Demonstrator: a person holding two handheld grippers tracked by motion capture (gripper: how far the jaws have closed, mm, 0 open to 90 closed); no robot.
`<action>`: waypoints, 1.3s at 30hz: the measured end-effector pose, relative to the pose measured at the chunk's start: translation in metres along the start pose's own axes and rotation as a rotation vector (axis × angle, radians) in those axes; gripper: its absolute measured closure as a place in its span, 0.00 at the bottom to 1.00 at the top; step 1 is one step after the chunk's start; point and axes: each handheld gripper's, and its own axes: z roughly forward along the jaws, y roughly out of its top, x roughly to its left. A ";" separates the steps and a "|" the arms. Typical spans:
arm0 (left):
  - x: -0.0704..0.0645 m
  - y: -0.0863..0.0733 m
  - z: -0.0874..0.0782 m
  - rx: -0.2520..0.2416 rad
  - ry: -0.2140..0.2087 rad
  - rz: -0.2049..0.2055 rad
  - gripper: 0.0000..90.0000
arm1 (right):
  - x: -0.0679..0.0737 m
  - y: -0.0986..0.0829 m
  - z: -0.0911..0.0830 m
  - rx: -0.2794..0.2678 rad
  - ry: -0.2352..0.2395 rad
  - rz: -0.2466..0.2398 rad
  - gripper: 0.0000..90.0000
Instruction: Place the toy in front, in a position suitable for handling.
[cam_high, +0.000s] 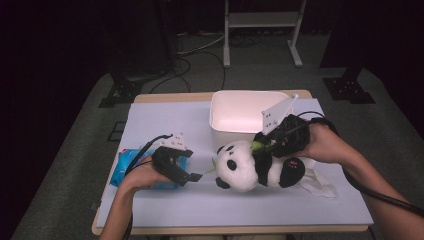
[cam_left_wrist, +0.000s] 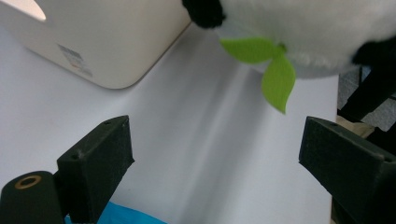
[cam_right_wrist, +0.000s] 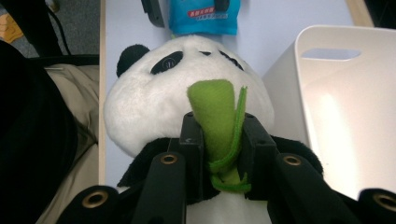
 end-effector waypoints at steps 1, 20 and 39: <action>0.000 0.000 0.000 0.002 0.002 -0.001 0.10 | 0.000 0.001 -0.002 -0.003 -0.004 0.000 0.81; 0.003 0.003 -0.004 -0.007 0.006 -0.001 0.10 | -0.015 0.018 -0.031 -0.025 -0.038 0.018 0.82; 0.005 0.001 -0.007 -0.014 0.006 -0.004 0.10 | -0.033 0.024 -0.045 -0.051 -0.078 0.037 0.82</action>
